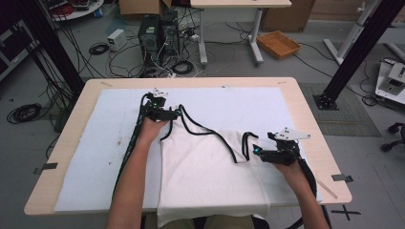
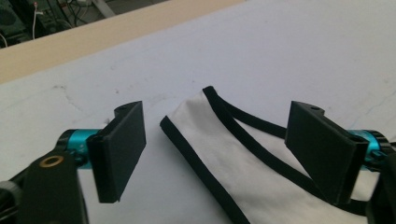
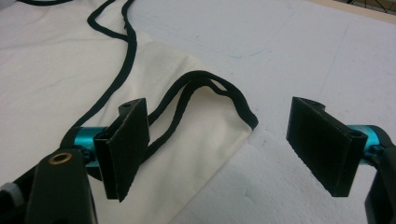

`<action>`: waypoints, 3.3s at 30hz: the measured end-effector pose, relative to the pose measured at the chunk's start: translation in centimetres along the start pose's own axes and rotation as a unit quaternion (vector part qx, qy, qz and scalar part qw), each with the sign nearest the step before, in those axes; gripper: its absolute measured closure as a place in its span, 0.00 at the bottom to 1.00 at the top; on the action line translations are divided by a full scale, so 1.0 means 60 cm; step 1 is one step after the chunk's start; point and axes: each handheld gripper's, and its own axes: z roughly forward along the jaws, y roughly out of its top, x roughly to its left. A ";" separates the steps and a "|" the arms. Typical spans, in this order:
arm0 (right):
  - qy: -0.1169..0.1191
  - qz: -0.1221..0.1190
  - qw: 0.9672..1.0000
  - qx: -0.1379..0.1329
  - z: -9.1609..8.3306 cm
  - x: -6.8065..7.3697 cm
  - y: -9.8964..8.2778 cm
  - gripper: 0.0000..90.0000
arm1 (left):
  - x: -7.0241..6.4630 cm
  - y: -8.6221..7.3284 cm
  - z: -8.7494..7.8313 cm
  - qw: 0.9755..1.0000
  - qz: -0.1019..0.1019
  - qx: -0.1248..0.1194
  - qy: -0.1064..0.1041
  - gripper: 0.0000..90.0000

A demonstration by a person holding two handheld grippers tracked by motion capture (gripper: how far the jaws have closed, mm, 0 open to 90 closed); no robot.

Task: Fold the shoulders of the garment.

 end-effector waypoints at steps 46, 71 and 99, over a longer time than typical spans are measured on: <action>0.001 0.001 1.000 -0.013 -0.022 0.020 -0.005 0.23 | -0.079 -0.121 -0.135 0.990 0.004 -0.093 -0.109 0.95; -0.001 0.001 1.000 -0.006 -0.020 0.027 -0.008 0.23 | -0.105 -0.153 -0.165 0.980 0.011 -0.110 -0.166 0.43; 0.090 -0.073 0.992 0.041 0.008 0.084 -0.001 0.56 | -0.194 -0.160 -0.132 0.967 0.152 -0.005 -0.205 0.93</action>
